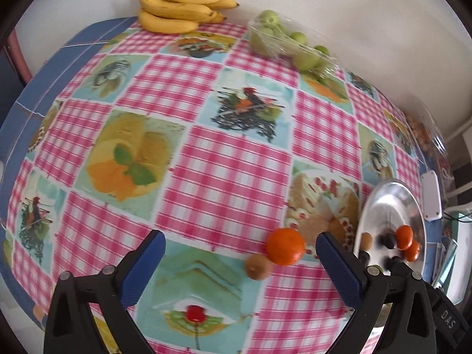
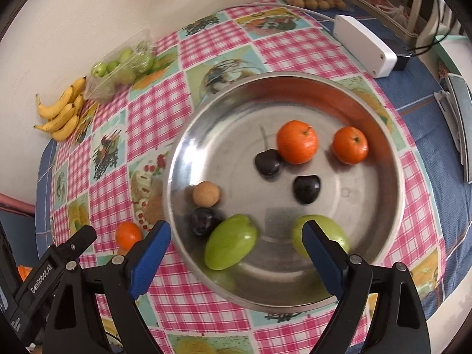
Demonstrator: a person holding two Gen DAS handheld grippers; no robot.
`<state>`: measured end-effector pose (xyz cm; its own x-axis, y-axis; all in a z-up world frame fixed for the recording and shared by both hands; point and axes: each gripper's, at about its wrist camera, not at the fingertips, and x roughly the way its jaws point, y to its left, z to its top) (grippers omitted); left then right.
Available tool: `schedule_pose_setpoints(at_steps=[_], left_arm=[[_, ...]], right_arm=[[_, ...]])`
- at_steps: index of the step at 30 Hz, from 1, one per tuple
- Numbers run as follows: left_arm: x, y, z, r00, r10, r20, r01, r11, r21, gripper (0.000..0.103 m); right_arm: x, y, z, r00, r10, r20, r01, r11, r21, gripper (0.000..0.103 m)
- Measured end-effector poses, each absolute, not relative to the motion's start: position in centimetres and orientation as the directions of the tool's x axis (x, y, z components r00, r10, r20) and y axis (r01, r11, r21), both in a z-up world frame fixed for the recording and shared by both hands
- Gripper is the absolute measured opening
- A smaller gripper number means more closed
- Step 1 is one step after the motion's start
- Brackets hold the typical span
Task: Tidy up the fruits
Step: 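Open the right tool to drop the plum while the left tool drops the mango into the plate, then close the right tool on the tangerine on the cloth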
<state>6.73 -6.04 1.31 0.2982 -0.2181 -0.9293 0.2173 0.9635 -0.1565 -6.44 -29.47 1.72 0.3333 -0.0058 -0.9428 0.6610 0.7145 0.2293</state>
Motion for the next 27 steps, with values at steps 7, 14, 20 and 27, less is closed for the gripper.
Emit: schedule_pose_setpoints(at_steps=[7, 14, 20, 27], left_arm=[[7.9, -3.3, 1.2, 0.316, -0.194, -0.929, 0.157, 0.976, -0.151, 0.103], [9.0, -0.8, 0.4, 0.313, -0.162, -0.936, 0.103, 0.985, -0.136, 0.103], [9.7, 0.5, -0.6, 0.287, -0.160, -0.944, 0.074, 0.987, -0.145, 0.103], [10.4, 1.4, -2.3, 0.246, -0.136, -0.960, 0.040, 0.991, -0.130, 0.103]], right_arm=[[-3.5, -25.5, 2.0, 0.362, 0.042, -0.931, 0.588, 0.765, 0.263, 0.091], [-0.7, -22.1, 1.7, 0.361, 0.066, -0.930, 0.526, 0.810, 0.262, 0.091], [1.2, -19.7, 0.6, 0.346, 0.078, -0.935, 0.482, 0.840, 0.249, 0.088], [2.6, -18.8, -2.0, 0.325, 0.092, -0.941, 0.484, 0.839, 0.249, 0.066]])
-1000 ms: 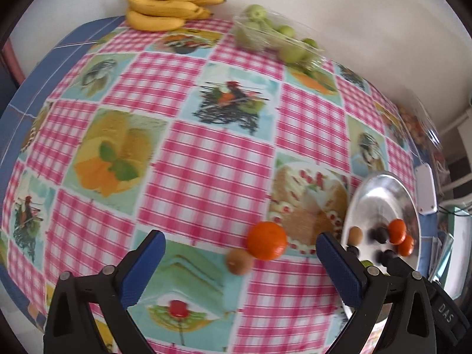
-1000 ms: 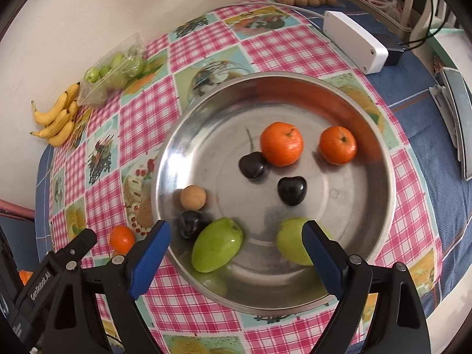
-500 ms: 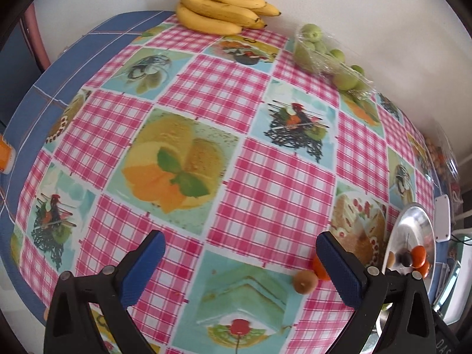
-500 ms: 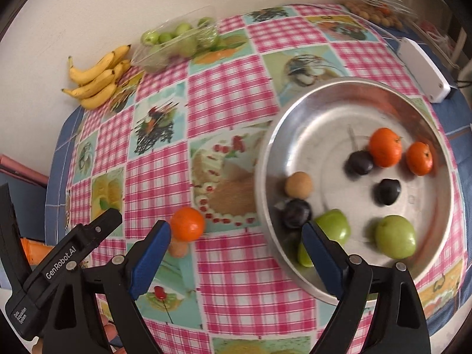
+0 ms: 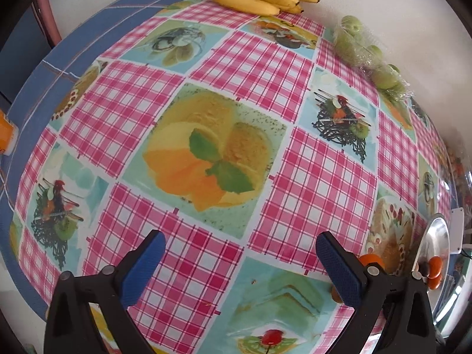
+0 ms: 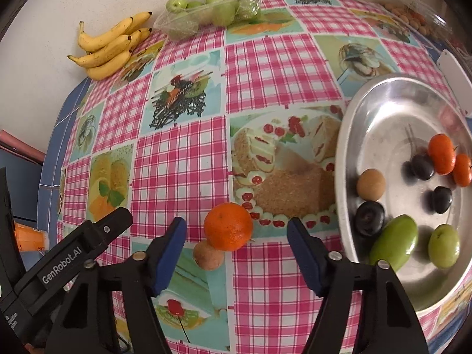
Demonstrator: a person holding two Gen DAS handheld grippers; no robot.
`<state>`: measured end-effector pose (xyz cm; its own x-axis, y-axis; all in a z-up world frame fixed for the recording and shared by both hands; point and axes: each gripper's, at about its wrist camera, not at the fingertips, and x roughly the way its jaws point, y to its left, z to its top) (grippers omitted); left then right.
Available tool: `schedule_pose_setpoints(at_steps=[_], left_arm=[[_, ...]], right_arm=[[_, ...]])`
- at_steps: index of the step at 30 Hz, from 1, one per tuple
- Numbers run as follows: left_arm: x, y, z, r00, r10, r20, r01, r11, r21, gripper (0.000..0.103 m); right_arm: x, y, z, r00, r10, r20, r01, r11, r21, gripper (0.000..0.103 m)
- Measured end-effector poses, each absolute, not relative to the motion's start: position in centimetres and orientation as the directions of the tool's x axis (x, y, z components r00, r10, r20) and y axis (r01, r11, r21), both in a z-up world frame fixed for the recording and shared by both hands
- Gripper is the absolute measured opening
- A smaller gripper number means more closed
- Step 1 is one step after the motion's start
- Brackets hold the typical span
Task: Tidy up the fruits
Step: 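Close the right tool on the tangerine on the cloth, then close the left tool on the small brown kiwi while the right tool holds the tangerine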
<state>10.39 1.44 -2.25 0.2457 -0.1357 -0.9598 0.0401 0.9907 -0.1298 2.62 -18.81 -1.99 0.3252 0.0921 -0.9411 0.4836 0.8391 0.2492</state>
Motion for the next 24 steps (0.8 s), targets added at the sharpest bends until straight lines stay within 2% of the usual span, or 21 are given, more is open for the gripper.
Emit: schedule_pose_setpoints(at_steps=[3, 9, 21, 24], left_arm=[[10.6, 1.7, -2.7, 0.232, -0.146, -0.962, 0.039, 0.989, -0.141, 0.103], [11.0, 1.5, -3.3, 0.200, -0.170, -0.965, 0.037, 0.985, -0.166, 0.103], [9.6, -0.5, -4.2, 0.131, -0.258, -0.957, 0.052, 0.966, -0.253, 0.101], [9.0, -1.8, -4.0, 0.134, -0.268, -0.954, 0.091, 0.962, -0.257, 0.090]], right_arm=[[3.0, -18.5, -2.8, 0.305, 0.094, -0.948, 0.486, 0.840, 0.240, 0.060], [3.1, -18.4, -2.7, 0.317, 0.101, -0.943, 0.483, 0.839, 0.252, 0.039], [2.0, -19.0, -1.6, 0.317, 0.081, -0.945, 0.489, 0.840, 0.236, 0.039], [1.4, -19.4, -1.9, 0.300, 0.086, -0.950, 0.502, 0.833, 0.234, 0.039]])
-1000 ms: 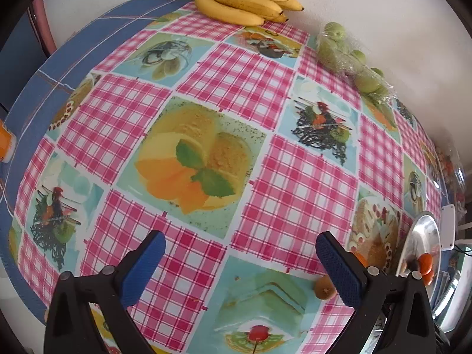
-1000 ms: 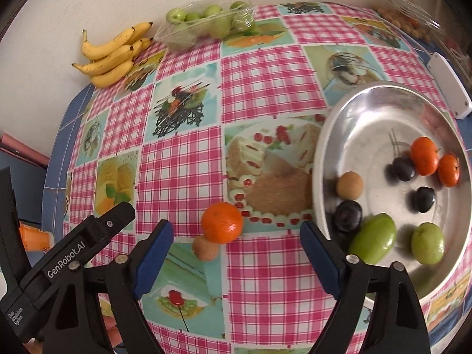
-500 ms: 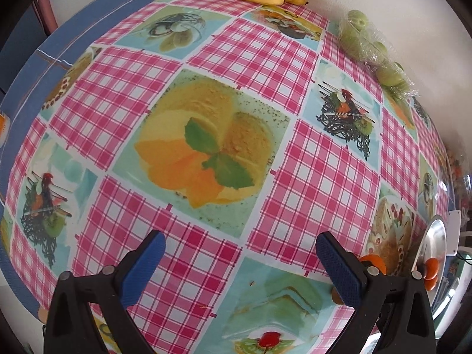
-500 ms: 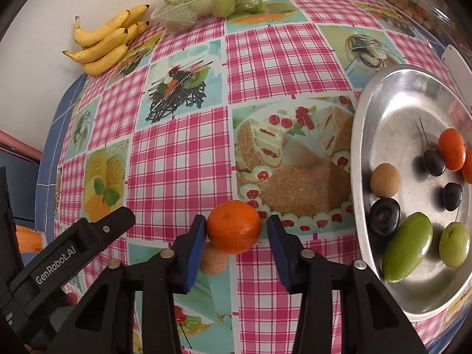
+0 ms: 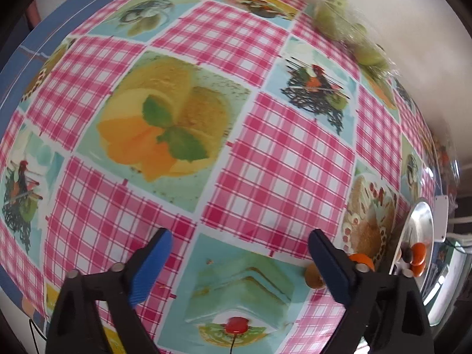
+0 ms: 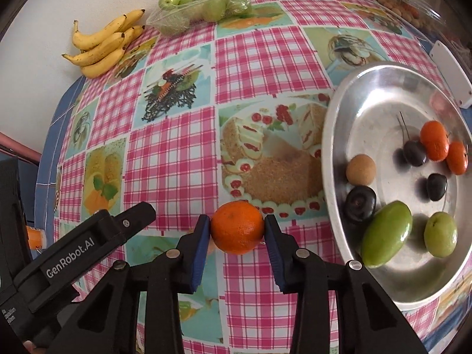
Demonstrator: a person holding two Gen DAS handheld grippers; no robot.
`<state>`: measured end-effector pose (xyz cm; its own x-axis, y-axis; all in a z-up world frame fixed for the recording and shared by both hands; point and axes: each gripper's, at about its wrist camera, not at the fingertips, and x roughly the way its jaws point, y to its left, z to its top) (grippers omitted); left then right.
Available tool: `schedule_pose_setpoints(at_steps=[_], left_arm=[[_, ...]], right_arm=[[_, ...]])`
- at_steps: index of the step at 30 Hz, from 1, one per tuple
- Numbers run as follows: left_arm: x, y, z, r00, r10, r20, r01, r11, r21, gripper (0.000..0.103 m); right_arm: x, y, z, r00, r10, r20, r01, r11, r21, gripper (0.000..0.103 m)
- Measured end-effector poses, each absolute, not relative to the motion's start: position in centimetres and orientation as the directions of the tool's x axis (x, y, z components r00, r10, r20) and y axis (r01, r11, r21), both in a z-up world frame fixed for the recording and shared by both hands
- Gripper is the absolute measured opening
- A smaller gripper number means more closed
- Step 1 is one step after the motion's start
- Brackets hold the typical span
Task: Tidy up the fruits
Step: 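Close the left tool on the small brown kiwi while the right tool holds the tangerine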
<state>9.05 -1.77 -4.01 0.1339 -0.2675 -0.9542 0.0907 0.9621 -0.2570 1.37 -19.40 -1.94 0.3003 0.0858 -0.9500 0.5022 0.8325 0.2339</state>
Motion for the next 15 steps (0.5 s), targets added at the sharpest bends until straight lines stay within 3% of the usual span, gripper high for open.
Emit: schedule_pose_setpoints(at_steps=[11, 15], left_arm=[[8.2, -5.2, -4.0, 0.079, -0.370, -0.926, 0.147, 0.923, -0.356, 0.053], [8.2, -5.9, -4.3, 0.043, -0.409, -0.912, 0.143, 0.906, -0.399, 0.044]], right_arm=[[-1.3, -20.3, -1.7, 0.280, 0.095, -0.955, 0.530, 0.814, 0.237, 0.039], [-2.1, -20.6, -1.5, 0.282, 0.091, -0.955, 0.535, 0.811, 0.235, 0.039]])
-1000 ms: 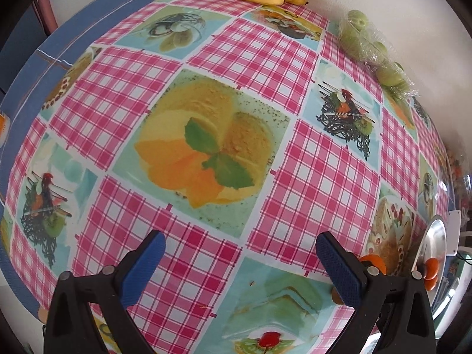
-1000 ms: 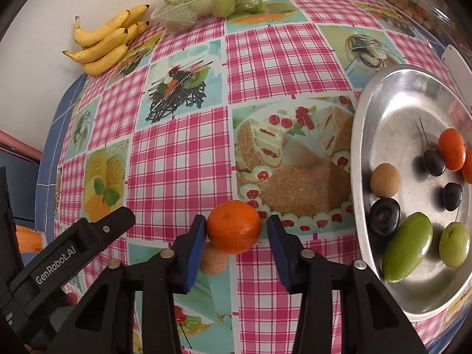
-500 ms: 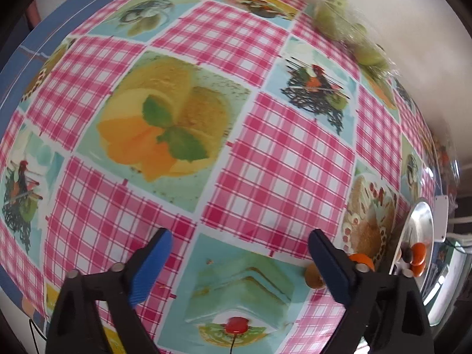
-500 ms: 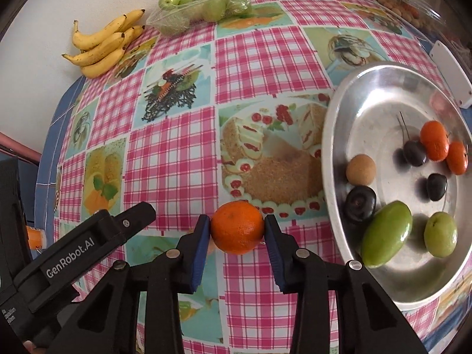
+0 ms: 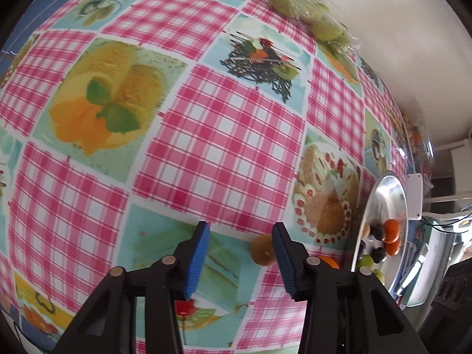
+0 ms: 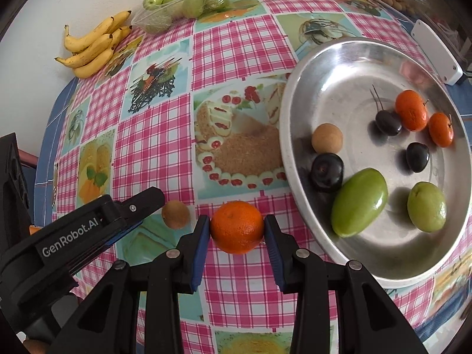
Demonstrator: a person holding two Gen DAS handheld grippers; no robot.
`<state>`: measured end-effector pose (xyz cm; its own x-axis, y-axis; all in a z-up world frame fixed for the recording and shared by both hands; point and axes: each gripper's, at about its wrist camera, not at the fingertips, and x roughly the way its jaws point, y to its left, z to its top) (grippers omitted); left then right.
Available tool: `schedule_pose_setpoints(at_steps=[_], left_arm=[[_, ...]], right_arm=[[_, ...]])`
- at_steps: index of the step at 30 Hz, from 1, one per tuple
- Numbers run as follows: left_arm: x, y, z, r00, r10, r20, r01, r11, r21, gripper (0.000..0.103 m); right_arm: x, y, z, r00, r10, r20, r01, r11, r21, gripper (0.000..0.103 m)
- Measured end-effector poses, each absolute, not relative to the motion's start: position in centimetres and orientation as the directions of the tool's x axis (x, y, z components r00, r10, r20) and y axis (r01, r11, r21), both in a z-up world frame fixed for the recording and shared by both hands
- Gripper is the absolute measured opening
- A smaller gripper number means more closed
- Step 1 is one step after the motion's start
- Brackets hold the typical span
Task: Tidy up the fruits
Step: 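Close the left tool on the small brown kiwi while the right tool holds the tangerine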
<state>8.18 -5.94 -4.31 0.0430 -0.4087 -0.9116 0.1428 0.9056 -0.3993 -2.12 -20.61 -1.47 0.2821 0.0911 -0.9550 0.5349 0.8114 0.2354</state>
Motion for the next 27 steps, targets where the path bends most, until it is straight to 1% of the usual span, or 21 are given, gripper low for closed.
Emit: schedule_pose_setpoints(at_steps=[2, 7, 9, 11, 14, 21, 27], left_arm=[[8.1, -5.8, -4.1, 0.037, -0.421, -0.907, 0.148, 0.899, -0.411, 0.042], [7.8, -6.2, -3.8, 0.022, -0.428, -0.903, 0.164, 0.893, -0.420, 0.039], [7.5, -6.4, -4.0, 0.014, -0.429, -0.903, 0.170, 0.891, -0.421, 0.036], [7.4, -6.9, -4.1, 0.016, -0.422, -0.906, 0.180, 0.893, -0.413, 0.030], [6.8, -6.9, -3.9, 0.019, -0.415, -0.910, 0.195, 0.894, -0.404, 0.027], [6.7, -7.0, -3.6, 0.040, -0.411, -0.911, 0.206, 0.895, -0.395, 0.027], [6.8, -6.9, -1.6, 0.099, -0.425, -0.900, 0.217, 0.892, -0.397, 0.027]], right_arm=[[-2.5, -20.8, -1.3, 0.284, 0.088, -0.955, 0.538, 0.809, 0.235, 0.039], [-3.2, -21.2, -1.1, 0.284, 0.080, -0.956, 0.541, 0.810, 0.228, 0.039], [-3.3, -21.4, -1.0, 0.284, 0.075, -0.956, 0.544, 0.809, 0.225, 0.039], [-3.4, -21.6, -1.0, 0.285, 0.077, -0.955, 0.546, 0.806, 0.228, 0.039], [-3.5, -21.7, -1.0, 0.289, 0.088, -0.953, 0.545, 0.804, 0.239, 0.039], [-3.6, -21.8, -0.5, 0.304, 0.091, -0.948, 0.535, 0.807, 0.249, 0.039], [-3.7, -22.0, 1.0, 0.361, 0.101, -0.927, 0.517, 0.805, 0.289, 0.039]])
